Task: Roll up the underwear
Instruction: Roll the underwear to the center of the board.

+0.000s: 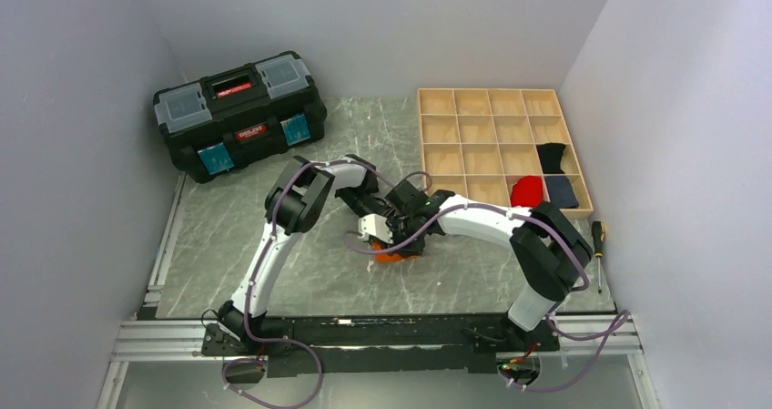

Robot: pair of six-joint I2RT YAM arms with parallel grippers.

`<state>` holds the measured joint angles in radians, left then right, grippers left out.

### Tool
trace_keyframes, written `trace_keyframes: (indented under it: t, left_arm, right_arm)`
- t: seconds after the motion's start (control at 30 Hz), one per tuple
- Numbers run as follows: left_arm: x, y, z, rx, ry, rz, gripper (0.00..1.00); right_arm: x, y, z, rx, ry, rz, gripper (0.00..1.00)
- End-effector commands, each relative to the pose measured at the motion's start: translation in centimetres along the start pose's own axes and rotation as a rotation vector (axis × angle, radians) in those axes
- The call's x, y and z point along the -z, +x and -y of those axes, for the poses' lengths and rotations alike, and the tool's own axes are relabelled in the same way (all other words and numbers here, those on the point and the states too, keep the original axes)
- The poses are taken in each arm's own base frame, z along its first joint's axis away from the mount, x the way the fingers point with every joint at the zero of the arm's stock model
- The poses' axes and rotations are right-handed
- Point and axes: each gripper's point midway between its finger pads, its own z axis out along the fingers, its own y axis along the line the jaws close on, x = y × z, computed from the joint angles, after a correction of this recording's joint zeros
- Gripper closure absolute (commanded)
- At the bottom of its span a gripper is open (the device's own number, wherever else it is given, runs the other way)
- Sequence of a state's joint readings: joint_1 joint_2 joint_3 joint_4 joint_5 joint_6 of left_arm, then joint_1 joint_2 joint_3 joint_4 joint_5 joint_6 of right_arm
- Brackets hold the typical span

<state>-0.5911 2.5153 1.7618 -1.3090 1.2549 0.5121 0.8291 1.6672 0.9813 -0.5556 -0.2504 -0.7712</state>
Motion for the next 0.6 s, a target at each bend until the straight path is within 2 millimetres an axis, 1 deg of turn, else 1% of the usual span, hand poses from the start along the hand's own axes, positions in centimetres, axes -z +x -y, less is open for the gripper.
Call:
trace_keyframes:
  t: [0.0, 0.17, 0.23, 0.27, 0.33, 0.47, 0.57]
  left_arm:
    - [2.8, 1.6, -4.1, -0.095, -0.202, -0.049, 0.59]
    - [4.3, 1.2, -3.7, -0.101, -0.210, 0.003, 0.52]
    - [4.9, 1.1, -3.7, -0.101, -0.216, 0.019, 0.47]
    - [5.1, 1.1, -3.7, -0.100, -0.219, 0.026, 0.45]
    - [5.5, 1.1, -3.7, -0.103, -0.222, 0.038, 0.45]
    - [6.6, 1.1, -3.4, -0.107, -0.237, 0.074, 0.49]
    - [8.0, 1.2, -2.8, -0.127, -0.267, 0.124, 0.49]
  right_arm:
    - [-2.3, 3.7, -7.0, -0.106, -0.312, -0.081, 1.00]
    - [-2.3, 4.0, -7.2, -0.117, -0.319, -0.091, 1.00]
    - [-2.4, 4.3, -7.2, -0.122, -0.315, -0.105, 1.00]
    - [-2.4, 4.5, -7.2, -0.123, -0.312, -0.110, 1.00]
    - [-2.5, 4.7, -7.2, -0.127, -0.312, -0.117, 1.00]
    - [-2.4, 4.7, -7.2, -0.146, -0.325, -0.113, 1.00]
    - [-2.2, 4.6, -7.1, -0.163, -0.334, -0.102, 1.00]
